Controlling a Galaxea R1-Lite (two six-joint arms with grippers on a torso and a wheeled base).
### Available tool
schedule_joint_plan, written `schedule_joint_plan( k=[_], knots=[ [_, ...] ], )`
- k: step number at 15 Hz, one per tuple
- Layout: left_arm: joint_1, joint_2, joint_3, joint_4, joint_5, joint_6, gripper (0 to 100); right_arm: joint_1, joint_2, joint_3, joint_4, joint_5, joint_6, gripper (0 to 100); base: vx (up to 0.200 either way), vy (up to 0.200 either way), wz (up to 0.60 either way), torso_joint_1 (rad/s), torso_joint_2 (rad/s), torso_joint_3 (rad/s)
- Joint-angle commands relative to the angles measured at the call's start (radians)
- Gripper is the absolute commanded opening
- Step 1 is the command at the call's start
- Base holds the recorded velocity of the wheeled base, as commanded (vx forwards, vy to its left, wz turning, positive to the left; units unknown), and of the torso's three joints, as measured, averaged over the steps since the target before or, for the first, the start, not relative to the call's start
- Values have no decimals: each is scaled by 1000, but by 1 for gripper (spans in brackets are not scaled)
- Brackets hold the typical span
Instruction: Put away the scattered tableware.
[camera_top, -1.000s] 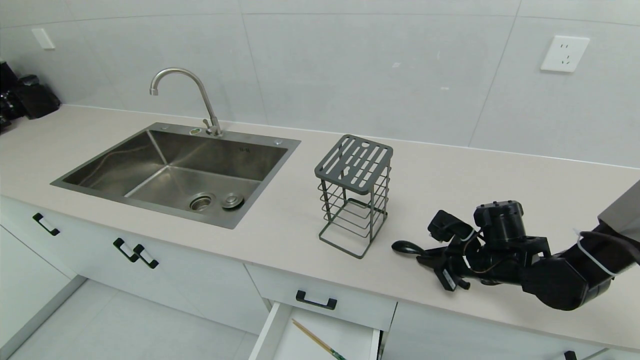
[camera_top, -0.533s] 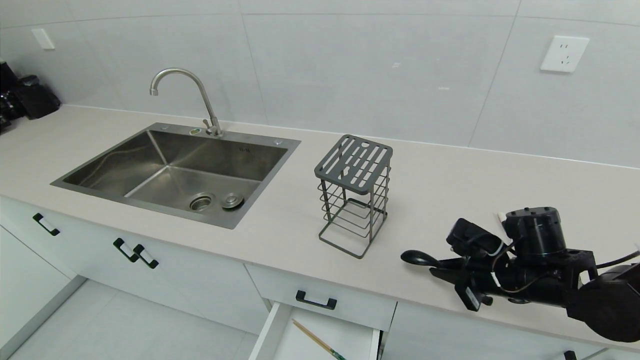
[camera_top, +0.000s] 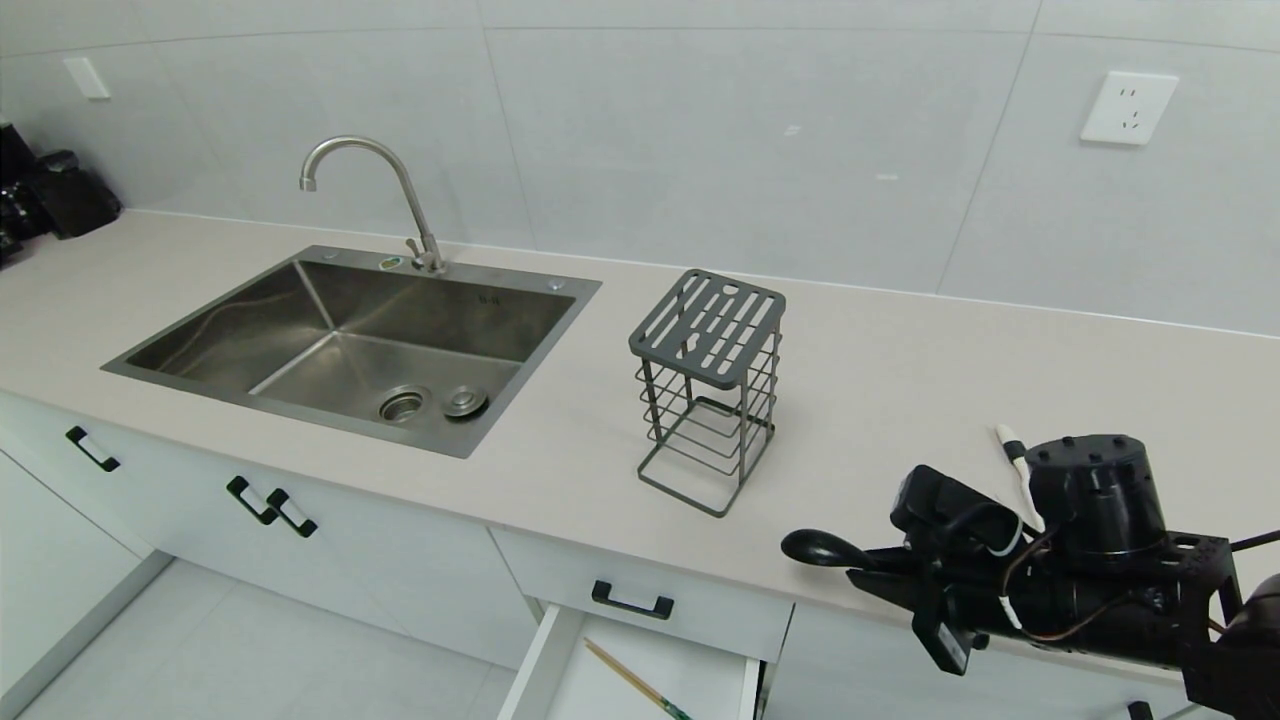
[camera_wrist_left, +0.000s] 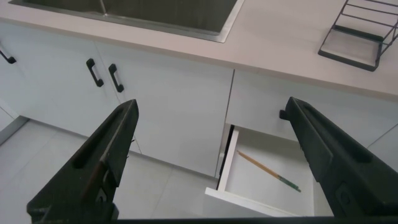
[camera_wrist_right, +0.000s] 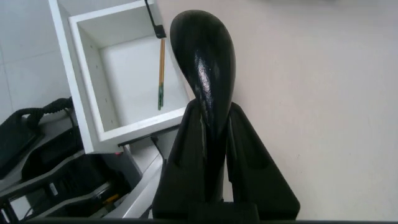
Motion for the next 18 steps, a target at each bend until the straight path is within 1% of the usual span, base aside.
schedule_joint_plan(
  k=[1, 4, 7, 8, 11, 13, 14, 15, 16, 18],
  knots=[
    [0, 0, 0, -1, 0, -1, 100, 26, -10, 1, -2, 0, 2, 0, 0, 0, 0, 0, 0, 0],
    [0, 0, 0, -1, 0, -1, 100, 72, -10, -3, -8, -3, 22, 0, 0, 0, 0, 0, 0, 0],
    [0, 0, 0, -1, 0, -1, 100, 171, -9, -20, -19, -29, 96, 0, 0, 0, 0, 0, 0, 0],
    [0, 0, 0, -1, 0, -1, 100, 202, -4, -28, -19, -40, 103, 0, 0, 0, 0, 0, 0, 0],
    [0, 0, 0, -1, 0, -1, 100, 228, 5, -28, -19, -41, 108, 0, 0, 0, 0, 0, 0, 0],
    [0, 0, 0, -1, 0, -1, 100, 293, 17, -37, -16, -32, 126, 0, 0, 0, 0, 0, 0, 0],
    [0, 0, 0, -1, 0, -1, 100, 331, 19, -55, -16, -34, 157, 0, 0, 0, 0, 0, 0, 0],
    [0, 0, 0, -1, 0, -1, 100, 351, 22, -71, -16, -34, 183, 0, 0, 0, 0, 0, 0, 0],
    [0, 0, 0, -1, 0, -1, 100, 395, 28, -100, -16, -43, 274, 0, 0, 0, 0, 0, 0, 0],
    [0, 0, 0, -1, 0, -1, 100, 446, 43, -114, -19, -92, 415, 0, 0, 0, 0, 0, 0, 0]
  ],
)
